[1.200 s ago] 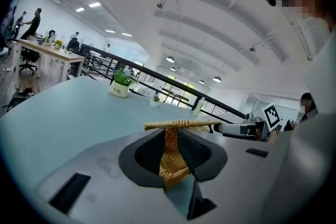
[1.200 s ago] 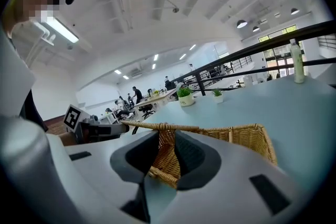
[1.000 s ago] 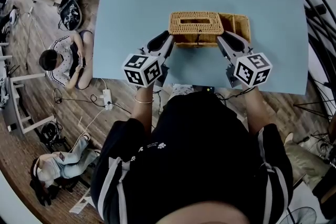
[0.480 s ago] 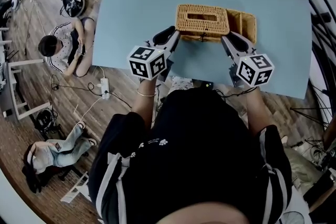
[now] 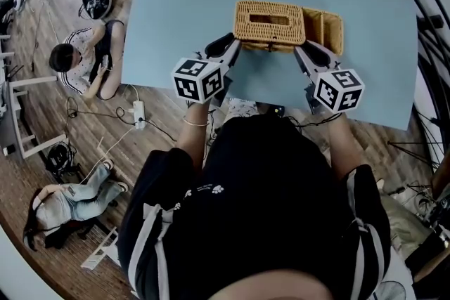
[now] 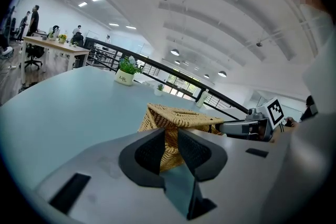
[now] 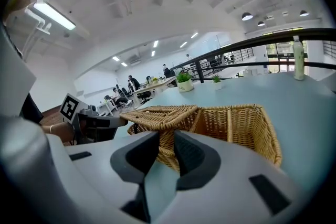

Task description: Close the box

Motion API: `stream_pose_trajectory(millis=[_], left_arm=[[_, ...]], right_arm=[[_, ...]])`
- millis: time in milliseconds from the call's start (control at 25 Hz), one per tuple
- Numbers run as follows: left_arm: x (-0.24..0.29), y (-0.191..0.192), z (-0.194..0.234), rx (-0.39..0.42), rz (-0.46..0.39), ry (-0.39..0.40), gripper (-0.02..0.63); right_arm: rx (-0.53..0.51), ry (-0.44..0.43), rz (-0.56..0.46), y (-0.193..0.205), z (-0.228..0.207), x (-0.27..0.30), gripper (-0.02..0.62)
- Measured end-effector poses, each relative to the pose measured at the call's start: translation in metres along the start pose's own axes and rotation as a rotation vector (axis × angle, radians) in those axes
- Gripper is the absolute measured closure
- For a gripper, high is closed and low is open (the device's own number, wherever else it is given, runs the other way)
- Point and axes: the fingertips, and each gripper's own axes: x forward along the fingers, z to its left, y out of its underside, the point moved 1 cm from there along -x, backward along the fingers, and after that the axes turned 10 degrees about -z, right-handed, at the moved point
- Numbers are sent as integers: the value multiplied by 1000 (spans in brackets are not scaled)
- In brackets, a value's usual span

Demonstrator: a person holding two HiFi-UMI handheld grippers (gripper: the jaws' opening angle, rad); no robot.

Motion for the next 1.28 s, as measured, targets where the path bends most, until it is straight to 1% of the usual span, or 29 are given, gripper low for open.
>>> stream_pose_trajectory(millis=[760,1080,1280], left_arm=[[-4,20,3,0,48,-55,531],[-11,24,0,-6,46,-76,531],[-16,24,-4,0,39,-85,531]], right_arm=[[1,-17,52,18,2,-3,508],[6,-22,50,19,4,-10,508],[13,-34,27,16,8,-14,508]])
